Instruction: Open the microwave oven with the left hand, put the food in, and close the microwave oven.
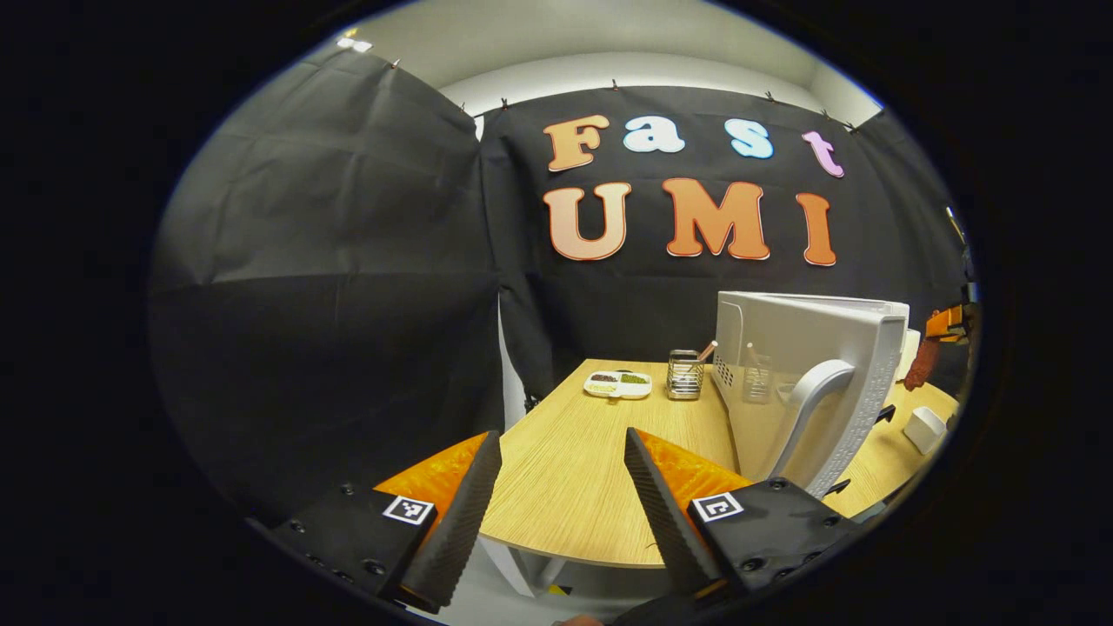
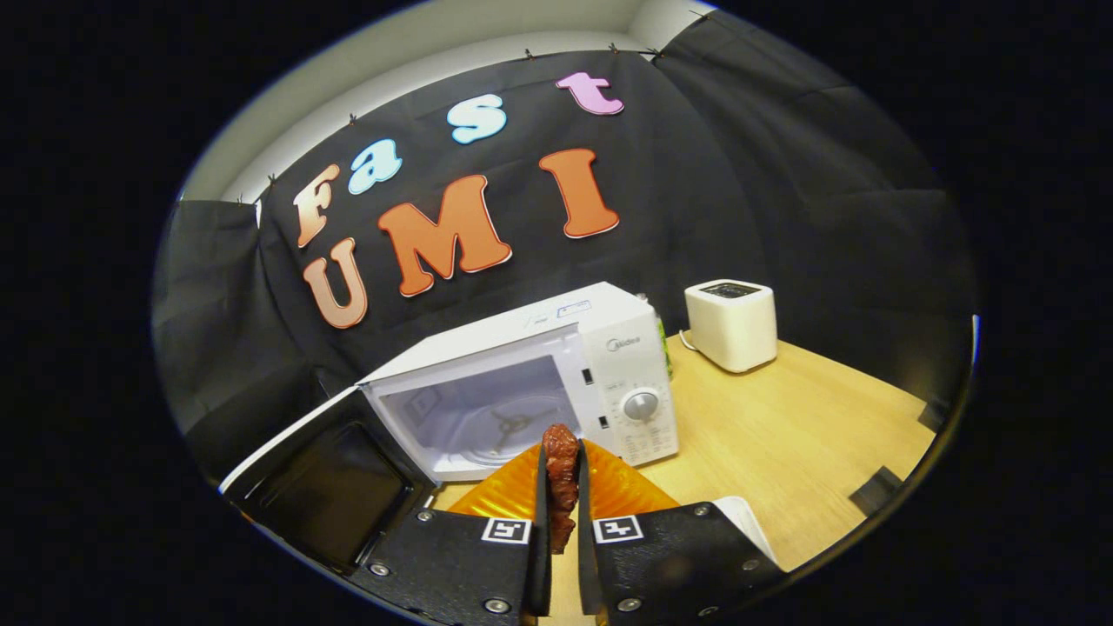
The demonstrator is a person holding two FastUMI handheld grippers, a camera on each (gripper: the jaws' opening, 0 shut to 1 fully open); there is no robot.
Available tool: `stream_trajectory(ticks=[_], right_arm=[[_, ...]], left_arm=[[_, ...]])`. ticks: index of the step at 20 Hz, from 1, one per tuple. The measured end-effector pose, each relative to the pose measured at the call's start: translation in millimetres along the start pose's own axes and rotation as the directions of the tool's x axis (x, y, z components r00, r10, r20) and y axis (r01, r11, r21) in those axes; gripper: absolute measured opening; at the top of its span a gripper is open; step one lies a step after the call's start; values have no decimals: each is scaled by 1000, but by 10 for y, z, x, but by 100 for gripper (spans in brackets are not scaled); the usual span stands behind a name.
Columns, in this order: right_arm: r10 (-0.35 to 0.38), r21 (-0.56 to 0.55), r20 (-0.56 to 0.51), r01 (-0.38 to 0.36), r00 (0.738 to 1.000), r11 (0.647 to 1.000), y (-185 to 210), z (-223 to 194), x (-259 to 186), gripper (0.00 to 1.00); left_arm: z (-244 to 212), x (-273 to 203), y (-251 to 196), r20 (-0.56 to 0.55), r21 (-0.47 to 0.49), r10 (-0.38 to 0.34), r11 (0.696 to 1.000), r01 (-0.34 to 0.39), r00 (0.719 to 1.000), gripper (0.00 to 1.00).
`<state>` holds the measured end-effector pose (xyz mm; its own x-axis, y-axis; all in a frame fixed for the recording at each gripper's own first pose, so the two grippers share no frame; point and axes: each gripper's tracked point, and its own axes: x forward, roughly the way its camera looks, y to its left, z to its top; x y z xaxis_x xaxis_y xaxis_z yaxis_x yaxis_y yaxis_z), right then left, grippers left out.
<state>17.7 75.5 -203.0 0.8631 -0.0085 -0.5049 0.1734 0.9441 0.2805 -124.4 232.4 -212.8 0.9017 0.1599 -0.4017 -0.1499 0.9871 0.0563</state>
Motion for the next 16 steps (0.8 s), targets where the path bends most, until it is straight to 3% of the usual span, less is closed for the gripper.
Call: stream_trajectory(ticks=[2, 6, 9, 11, 12, 14, 16], right_arm=[[19, 34, 25, -20, 1000, 999, 206, -9, 172, 12], [50, 112, 56, -56, 997, 992, 525, -53, 545, 12], [58, 164, 90, -72, 994, 984, 669, -52, 811, 12], [35, 188, 139, -61, 990, 980, 689, 1, 980, 12], [22, 209, 163, -56, 986, 976, 697, 29, 1070, 12], [-12, 261, 193, -40, 981, 965, 675, 3, 1261, 12], [-45, 305, 198, -18, 979, 952, 656, -81, 1460, 12]], left_arm=[[-1, -5, 74, -2, -2, 3, 1000, -3, 1000, 92], [-2, 34, 204, -8, -16, 14, 1000, -14, 1000, 89], [-29, 69, 292, -17, -15, 26, 1000, -26, 1000, 93], [-47, 75, 371, -21, -15, 37, 999, -38, 999, 88], [-61, 93, 389, -26, -16, 42, 999, -43, 999, 97], [-92, 130, 416, -38, -20, 46, 999, -47, 998, 88], [-124, 147, 453, -49, -24, 50, 998, -51, 998, 88]])
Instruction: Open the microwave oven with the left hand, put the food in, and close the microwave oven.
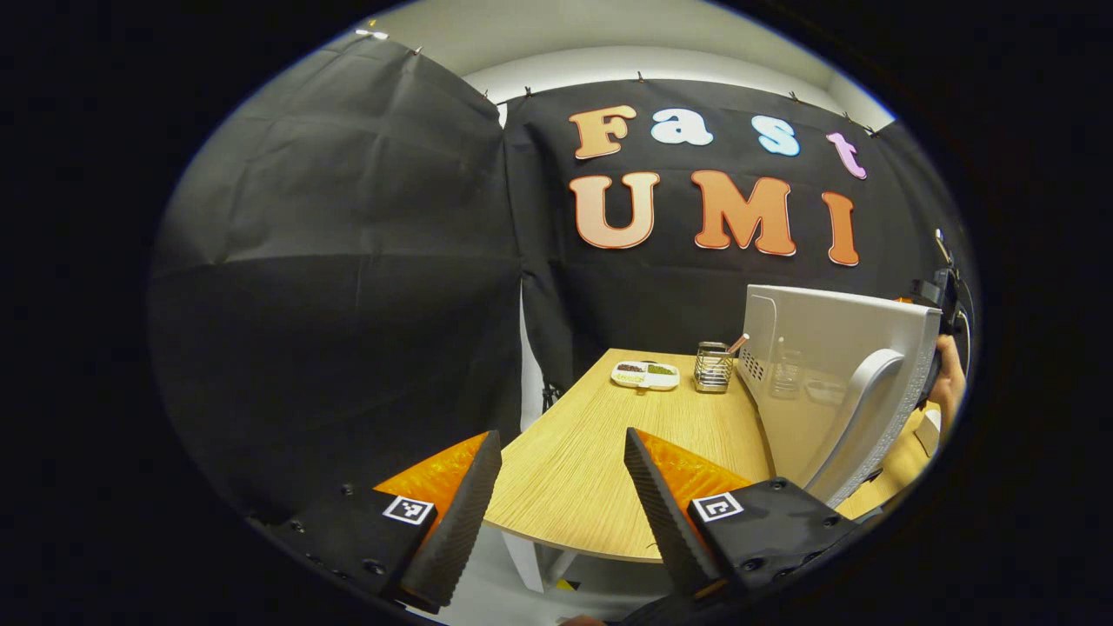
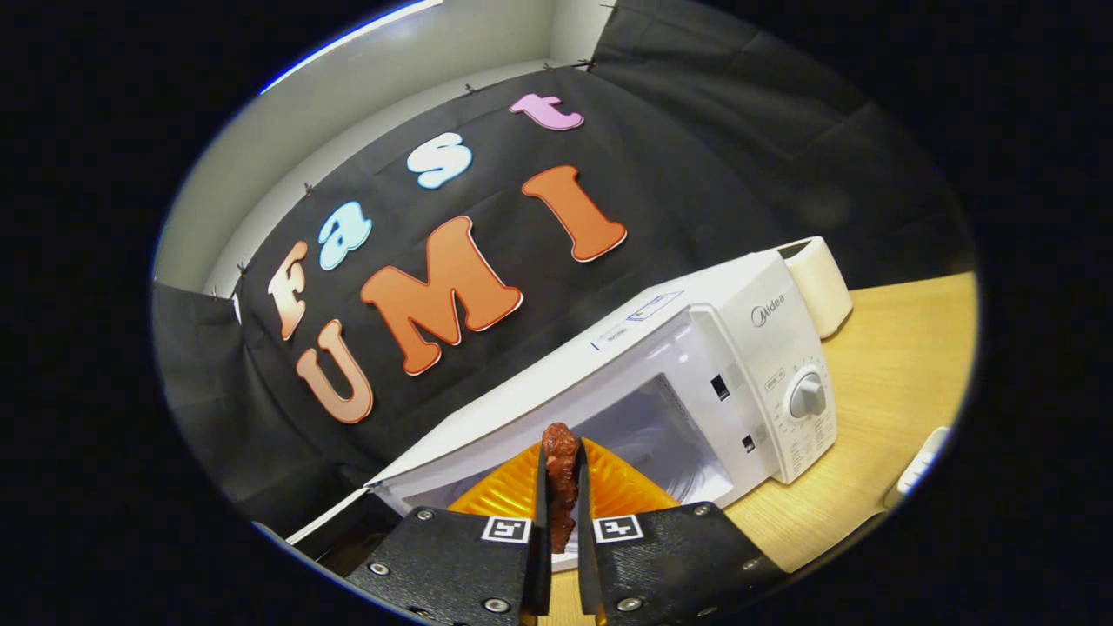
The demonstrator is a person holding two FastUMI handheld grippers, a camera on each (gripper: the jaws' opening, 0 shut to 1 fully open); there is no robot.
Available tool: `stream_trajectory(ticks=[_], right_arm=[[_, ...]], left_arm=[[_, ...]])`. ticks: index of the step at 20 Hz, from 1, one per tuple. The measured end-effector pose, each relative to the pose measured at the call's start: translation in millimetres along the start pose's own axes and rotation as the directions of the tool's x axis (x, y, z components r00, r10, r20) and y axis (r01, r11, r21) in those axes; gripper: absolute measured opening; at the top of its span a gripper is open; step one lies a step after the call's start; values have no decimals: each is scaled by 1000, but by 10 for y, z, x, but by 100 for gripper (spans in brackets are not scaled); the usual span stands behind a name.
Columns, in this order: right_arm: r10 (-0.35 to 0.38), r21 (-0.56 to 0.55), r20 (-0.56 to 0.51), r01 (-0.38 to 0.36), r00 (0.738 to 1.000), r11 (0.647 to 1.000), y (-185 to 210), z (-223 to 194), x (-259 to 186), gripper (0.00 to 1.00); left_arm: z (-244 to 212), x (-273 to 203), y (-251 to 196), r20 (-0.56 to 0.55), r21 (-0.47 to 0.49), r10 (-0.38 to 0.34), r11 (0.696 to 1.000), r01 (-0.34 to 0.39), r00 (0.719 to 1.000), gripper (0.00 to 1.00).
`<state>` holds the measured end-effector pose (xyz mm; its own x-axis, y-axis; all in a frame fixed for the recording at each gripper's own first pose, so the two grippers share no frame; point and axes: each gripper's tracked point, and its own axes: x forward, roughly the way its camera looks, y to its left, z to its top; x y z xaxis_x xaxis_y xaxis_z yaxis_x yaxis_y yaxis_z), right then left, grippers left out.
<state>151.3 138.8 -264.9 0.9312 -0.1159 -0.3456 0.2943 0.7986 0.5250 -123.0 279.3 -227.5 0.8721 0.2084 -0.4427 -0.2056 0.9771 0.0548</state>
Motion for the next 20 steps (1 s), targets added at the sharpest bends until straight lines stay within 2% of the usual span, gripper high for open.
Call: stream_trajectory(ticks=[5, 8, 11, 12, 13, 14, 17, 19, 20], right_arm=[[-65, 73, -19, 66, 998, 995, -102, -358, 395, 12], [-138, 110, -24, 140, 990, 984, -247, -532, 624, 12], [-165, 152, -31, 168, 986, 974, -277, -674, 752, 12], [-170, 161, -27, 172, 985, 972, -275, -696, 780, 12], [-177, 169, -17, 177, 984, 970, -284, -705, 827, 12], [-185, 175, -5, 183, 983, 967, -279, -705, 888, 13], [-212, 157, 15, 207, 977, 966, -280, -723, 1049, 12], [-234, 103, 20, 231, 972, 967, -300, -744, 1111, 14], [-247, 61, 25, 245, 969, 968, -315, -751, 1091, 15]], left_arm=[[-26, 83, 99, -14, 10, 22, 1000, -22, 1000, 88], [-42, 182, 83, -26, 14, 26, 1000, -26, 999, 88], [-62, 259, 64, -33, 17, 24, 1000, -23, 999, 87], [-66, 282, 43, -37, 17, 23, 1000, -22, 999, 92], [-84, 283, 39, -41, 16, 21, 1000, -21, 999, 92], [-80, 292, 21, -43, 15, 19, 1000, -18, 999, 87], [-93, 306, 4, -43, 25, 20, 1000, -19, 999, 88], [-73, 307, 0, -41, 25, 21, 1000, -20, 999, 88], [-86, 319, -7, -43, 23, 20, 1000, -19, 999, 92]])
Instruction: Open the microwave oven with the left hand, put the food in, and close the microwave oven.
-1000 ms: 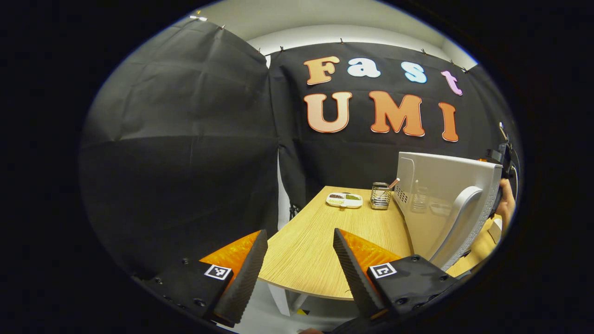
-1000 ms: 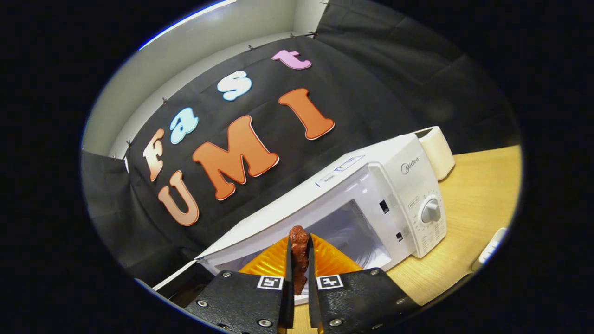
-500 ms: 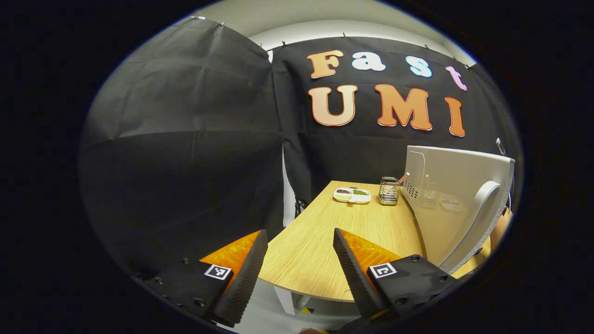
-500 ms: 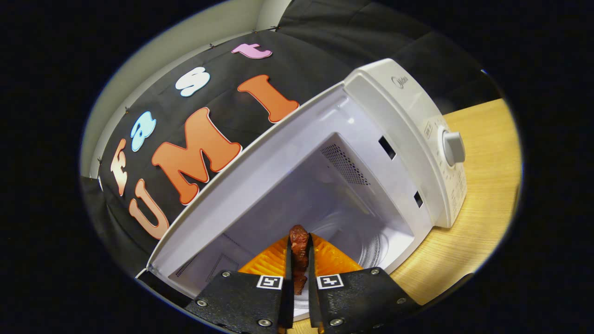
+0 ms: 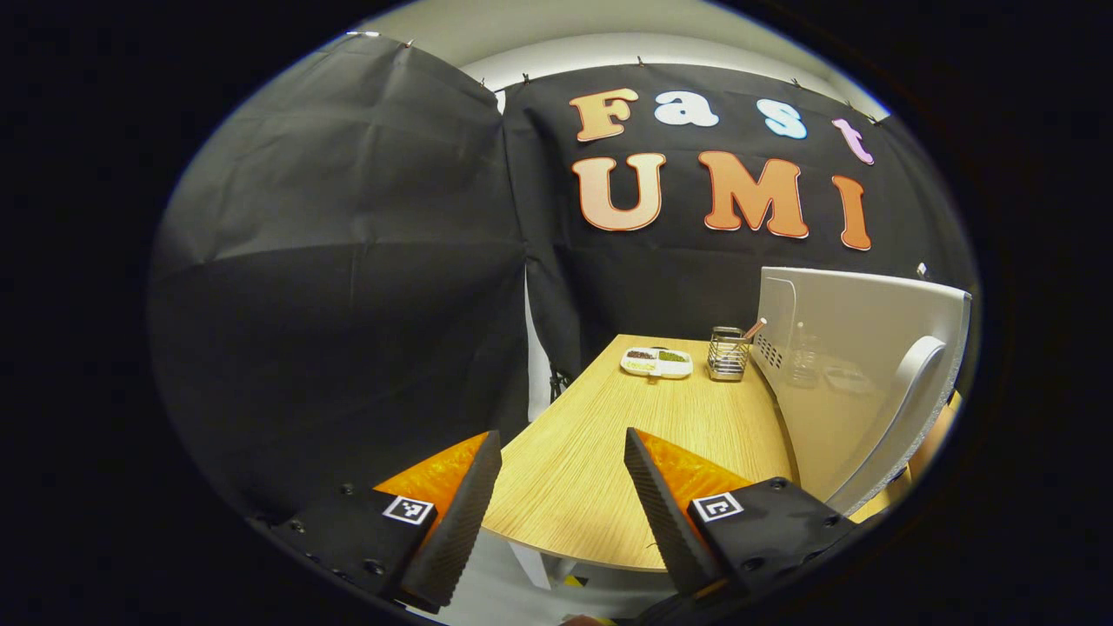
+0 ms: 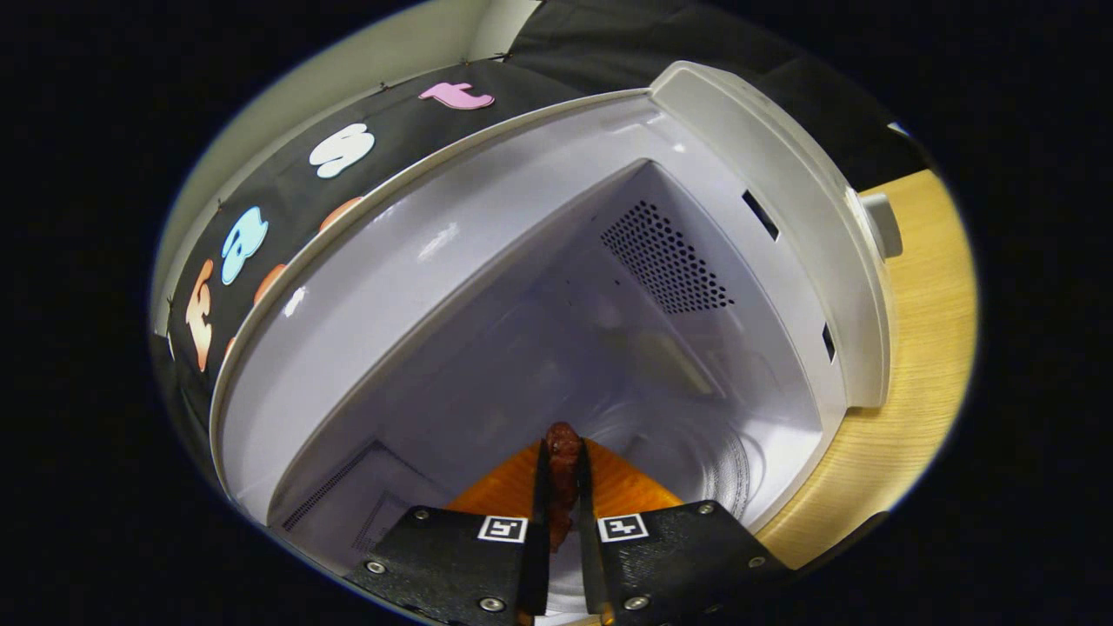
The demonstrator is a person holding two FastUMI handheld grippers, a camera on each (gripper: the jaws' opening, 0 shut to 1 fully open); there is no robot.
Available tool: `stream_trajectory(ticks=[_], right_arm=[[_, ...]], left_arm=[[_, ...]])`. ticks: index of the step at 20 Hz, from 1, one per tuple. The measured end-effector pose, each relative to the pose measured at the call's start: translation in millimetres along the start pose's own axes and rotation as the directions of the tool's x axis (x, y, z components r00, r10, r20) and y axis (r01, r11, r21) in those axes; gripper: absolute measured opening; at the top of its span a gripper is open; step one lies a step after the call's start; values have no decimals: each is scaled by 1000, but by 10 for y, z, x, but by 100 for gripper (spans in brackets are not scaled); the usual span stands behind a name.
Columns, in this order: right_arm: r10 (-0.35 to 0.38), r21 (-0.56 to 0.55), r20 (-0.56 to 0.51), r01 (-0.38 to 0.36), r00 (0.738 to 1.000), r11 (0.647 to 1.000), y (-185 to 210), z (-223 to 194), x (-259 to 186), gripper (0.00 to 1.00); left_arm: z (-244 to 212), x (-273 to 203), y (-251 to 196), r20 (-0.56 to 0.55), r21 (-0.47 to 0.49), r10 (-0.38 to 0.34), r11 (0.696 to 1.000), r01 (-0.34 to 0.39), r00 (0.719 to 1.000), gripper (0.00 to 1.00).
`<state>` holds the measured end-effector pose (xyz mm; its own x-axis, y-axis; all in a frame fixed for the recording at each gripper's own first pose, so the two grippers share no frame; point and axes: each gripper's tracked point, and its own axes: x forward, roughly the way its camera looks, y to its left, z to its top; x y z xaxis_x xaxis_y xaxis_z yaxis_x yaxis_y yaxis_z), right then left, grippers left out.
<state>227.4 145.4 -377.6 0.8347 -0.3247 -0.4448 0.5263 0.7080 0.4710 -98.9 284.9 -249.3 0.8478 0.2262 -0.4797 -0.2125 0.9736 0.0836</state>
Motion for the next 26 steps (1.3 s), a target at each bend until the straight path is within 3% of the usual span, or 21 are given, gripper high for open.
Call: stream_trajectory(ticks=[4, 10, 11, 13, 14, 15, 19, 20, 22, 24, 25, 26], right_arm=[[-49, -185, 1, 48, 999, 982, -102, 21, -4, 29], [-115, -376, -11, 103, 993, 921, -349, 67, -28, 60], [-110, -409, 0, 101, 994, 907, -351, 93, -36, 68], [-71, -427, 15, 71, 997, 901, -235, 199, -92, 74], [-63, -427, 19, 66, 998, 902, -212, 236, -117, 76], [-65, -427, 20, 67, 998, 902, -220, 265, -138, 77], [-54, -449, -27, 36, 998, 893, -208, 268, -306, 78], [-44, -464, -34, 24, 998, 885, -209, 282, -378, 78], [-15, -500, -42, -8, 999, 866, -211, 335, -535, 80], [18, -527, -61, -48, 998, 848, -207, 394, -714, 82], [35, -539, -70, -67, 997, 839, -203, 439, -801, 83], [57, -552, -83, -93, 995, 828, -189, 478, -898, 83]], left_arm=[[-35, 20, -51, -10, -14, -11, 1000, 11, 1000, 87], [-12, -39, -60, 0, -11, -13, 1000, 13, 1000, 87], [-16, -47, -54, -1, -11, -13, 1000, 13, 1000, 93], [-15, -57, -71, 1, -16, -14, 1000, 14, 1000, 93], [-12, -54, -79, 2, -19, -15, 1000, 15, 1000, 88], [-17, -62, -91, 1, -21, -16, 1000, 16, 1000, 92], [8, -84, -290, 3, -19, -67, 998, 67, 998, 92], [15, -81, -351, 3, -21, -83, 996, 83, 997, 87], [46, -66, -518, 4, -27, -123, 992, 123, 992, 92], [43, -53, -693, -5, -26, -159, 987, 159, 987, 87], [29, -49, -773, -12, -25, -177, 984, 177, 984, 93], [30, -42, -863, -15, -27, -197, 980, 197, 980, 90]])
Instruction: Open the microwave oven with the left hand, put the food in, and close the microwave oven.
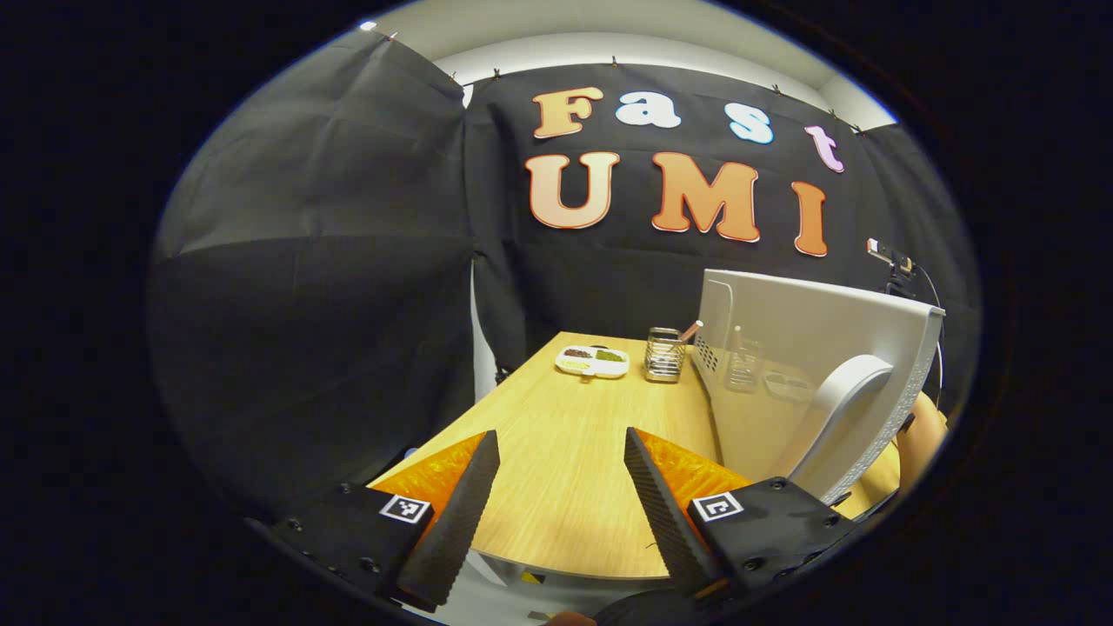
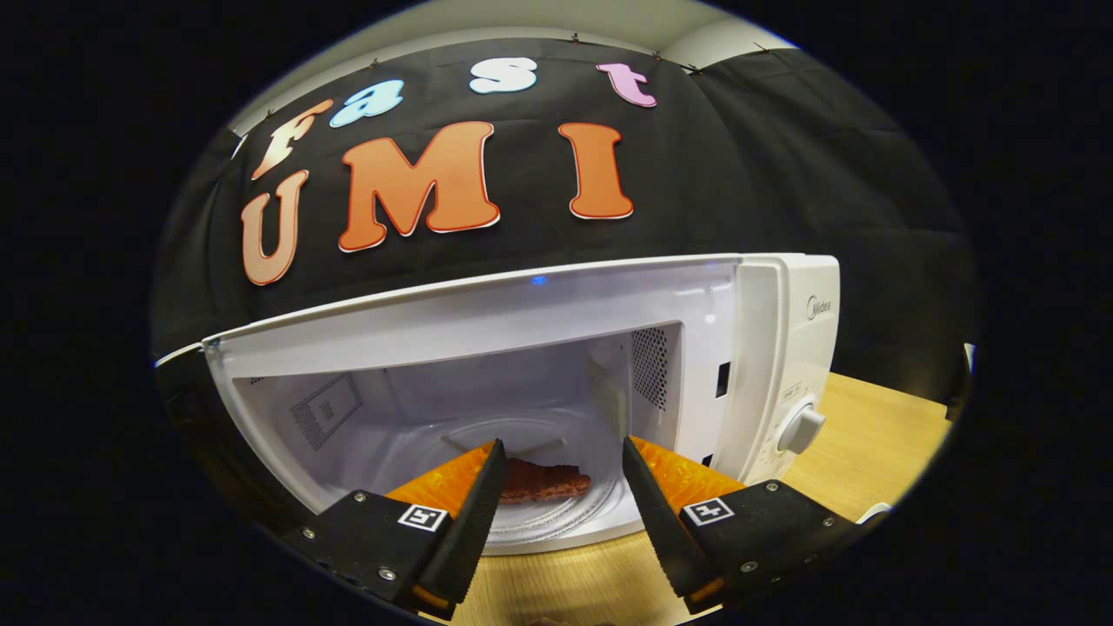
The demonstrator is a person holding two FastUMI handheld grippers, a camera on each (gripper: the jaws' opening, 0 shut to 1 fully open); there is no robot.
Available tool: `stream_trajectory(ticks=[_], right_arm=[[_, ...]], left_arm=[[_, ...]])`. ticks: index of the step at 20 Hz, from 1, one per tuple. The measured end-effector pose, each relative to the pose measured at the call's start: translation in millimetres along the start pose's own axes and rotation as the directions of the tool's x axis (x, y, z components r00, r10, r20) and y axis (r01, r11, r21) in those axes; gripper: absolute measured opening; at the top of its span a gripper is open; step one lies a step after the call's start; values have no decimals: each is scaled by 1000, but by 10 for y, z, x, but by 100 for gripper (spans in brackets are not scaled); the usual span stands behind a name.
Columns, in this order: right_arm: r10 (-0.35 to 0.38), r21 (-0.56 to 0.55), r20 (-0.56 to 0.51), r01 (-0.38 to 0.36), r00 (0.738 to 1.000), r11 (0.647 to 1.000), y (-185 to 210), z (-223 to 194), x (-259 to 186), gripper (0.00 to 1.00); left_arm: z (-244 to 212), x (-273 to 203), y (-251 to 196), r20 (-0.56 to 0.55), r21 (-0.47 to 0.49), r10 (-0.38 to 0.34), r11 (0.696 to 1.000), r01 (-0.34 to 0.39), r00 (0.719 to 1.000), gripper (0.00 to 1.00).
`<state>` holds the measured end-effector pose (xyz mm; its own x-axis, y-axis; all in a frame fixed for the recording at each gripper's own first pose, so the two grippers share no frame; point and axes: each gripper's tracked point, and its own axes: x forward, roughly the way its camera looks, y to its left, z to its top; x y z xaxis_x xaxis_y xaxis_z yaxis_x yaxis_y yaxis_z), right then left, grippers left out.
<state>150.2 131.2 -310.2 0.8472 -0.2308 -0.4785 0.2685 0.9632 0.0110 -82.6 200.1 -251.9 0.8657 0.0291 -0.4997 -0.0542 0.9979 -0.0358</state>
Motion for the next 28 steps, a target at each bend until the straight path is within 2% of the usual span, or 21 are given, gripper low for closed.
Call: stream_trajectory(ticks=[1, 2, 4, 6, 7, 10, 11, 13, 14, 17, 19, 23, 25, 26, 27, 28], right_arm=[[15, -23, 5, -15, 1000, 1000, -27, 35, -95, 84], [34, -50, 15, -33, 999, 998, -43, 82, -199, 85], [77, -97, 38, -73, 996, 993, -82, 193, -420, 86], [128, -125, 44, -122, 991, 985, -112, 282, -614, 88], [141, -133, 47, -133, 989, 982, -159, 332, -696, 89], [157, -159, 67, -145, 985, 977, -384, 488, -964, 91], [168, -162, 84, -153, 982, 975, -445, 568, -1061, 92], [188, -163, 107, -169, 976, 972, -603, 687, -1244, 91], [190, -158, 117, -170, 975, 973, -701, 747, -1312, 91], [181, -133, 153, -161, 971, 978, -1010, 945, -1536, 92], [184, -119, 180, -165, 966, 979, -1182, 1045, -1677, 92], [208, -119, 195, -188, 958, 975, -1508, 1161, -1884, 92], [209, -122, 209, -186, 956, 975, -1675, 1243, -1951, 92], [206, -122, 212, -184, 955, 975, -1755, 1273, -1965, 92], [202, -123, 210, -178, 957, 976, -1846, 1291, -1977, 92], [198, -124, 213, -174, 957, 977, -1933, 1314, -1997, 92]], left_arm=[[-2, 22, -82, -5, -2, -16, 1000, 16, 1000, 95], [-28, 25, -146, -13, -5, -30, 1000, 30, 999, 96], [-98, 29, -282, -30, -3, -58, 998, 58, 998, 96], [-124, -2, -373, -35, 6, -69, 998, 69, 997, 92], [-119, -16, -404, -35, 11, -73, 997, 73, 997, 95], [-132, -84, -602, -35, 4, -115, 993, 115, 993, 95], [-138, -100, -681, -33, 9, -132, 991, 132, 991, 92], [-99, -143, -873, -28, 30, -176, 984, 176, 984, 95], [-81, -168, -991, -22, 40, -206, 978, 206, 978, 92], [-45, -223, -1341, -8, 56, -292, 955, 292, 956, 95], [-34, -252, -1612, -2, 49, -346, 937, 346, 938, 92], [7, -298, -2125, 12, 78, -423, 904, 421, 906, 95], [52, -316, -2423, 34, 97, -469, 880, 464, 882, 92], [70, -310, -2566, 48, 103, -493, 868, 486, 869, 95], [77, -303, -2715, 57, 105, -512, 857, 505, 857, 92], [80, -277, -2845, 62, 107, -525, 849, 518, 849, 95]])
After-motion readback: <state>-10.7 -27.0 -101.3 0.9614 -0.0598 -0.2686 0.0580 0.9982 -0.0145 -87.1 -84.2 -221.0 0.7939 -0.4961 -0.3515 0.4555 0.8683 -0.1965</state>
